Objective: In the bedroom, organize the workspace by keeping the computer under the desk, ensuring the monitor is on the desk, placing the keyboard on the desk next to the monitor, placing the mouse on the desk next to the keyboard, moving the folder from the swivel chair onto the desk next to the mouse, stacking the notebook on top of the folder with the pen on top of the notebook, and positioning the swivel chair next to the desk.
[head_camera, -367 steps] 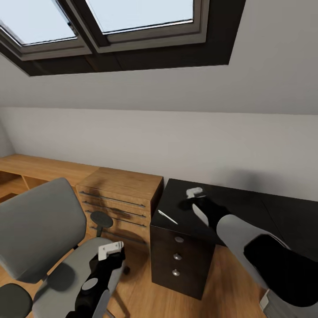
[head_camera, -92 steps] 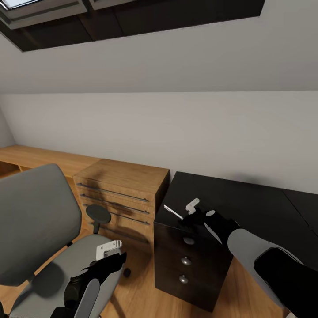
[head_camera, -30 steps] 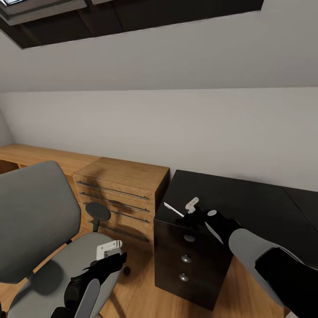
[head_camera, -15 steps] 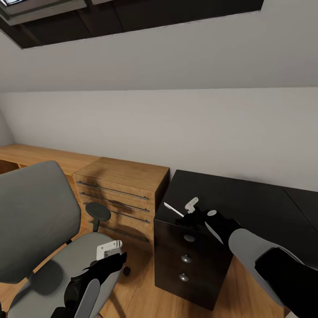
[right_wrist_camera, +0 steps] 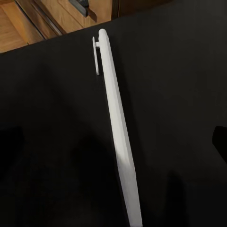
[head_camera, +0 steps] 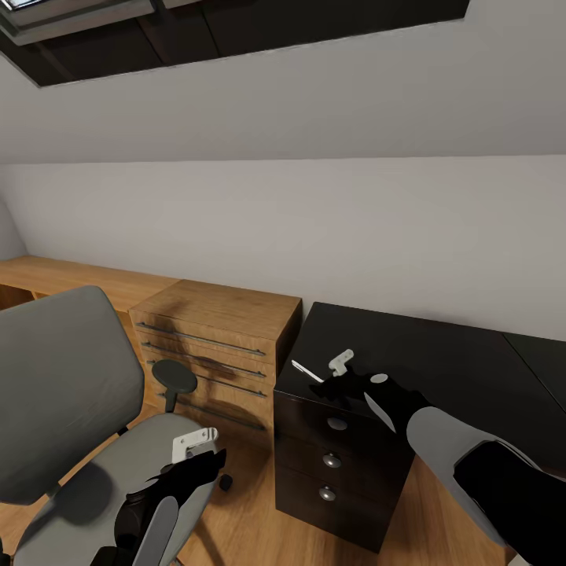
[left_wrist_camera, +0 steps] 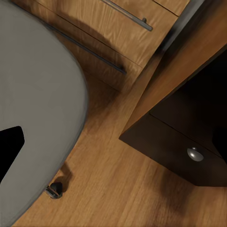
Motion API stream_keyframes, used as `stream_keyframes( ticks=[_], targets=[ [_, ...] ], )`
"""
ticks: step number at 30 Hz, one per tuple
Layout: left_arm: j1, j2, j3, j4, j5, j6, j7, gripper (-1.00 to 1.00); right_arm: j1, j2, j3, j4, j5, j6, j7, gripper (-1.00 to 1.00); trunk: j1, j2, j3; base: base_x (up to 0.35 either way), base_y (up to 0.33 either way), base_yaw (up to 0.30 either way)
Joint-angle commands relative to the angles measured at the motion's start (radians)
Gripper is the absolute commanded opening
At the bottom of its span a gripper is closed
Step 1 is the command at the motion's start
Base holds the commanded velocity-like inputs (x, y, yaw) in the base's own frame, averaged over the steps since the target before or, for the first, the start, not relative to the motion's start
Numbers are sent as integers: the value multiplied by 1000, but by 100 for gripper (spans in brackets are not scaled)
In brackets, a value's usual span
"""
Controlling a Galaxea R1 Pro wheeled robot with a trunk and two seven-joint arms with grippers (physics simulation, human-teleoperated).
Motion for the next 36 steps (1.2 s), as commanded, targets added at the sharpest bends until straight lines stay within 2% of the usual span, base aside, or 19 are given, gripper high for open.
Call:
stream_keyframes(
  ticks=[1, 17, 27, 36],
  targets=[
    [-1, 0, 0, -1, 11, 2, 10, 100, -1, -1, 8, 0, -11, -1, 2, 100, 0, -1, -1, 0, 0, 0],
    [-1, 0, -1, -1, 11, 2, 10, 100, -1, 1, 9, -1, -14, -1, 1, 100, 0, -1, -1, 0, 0, 0],
    [-1, 0, -1, -1, 11, 2, 10, 100, -1, 2, 10, 0, -14, -1, 1, 100, 38, -71, -32, 0, 0, 0],
    [-1, 0, -1, -1, 11, 3, 10, 100, -1, 2, 10, 0, -14, -1, 1, 100, 38, -71, -32, 0, 0, 0]
  ],
)
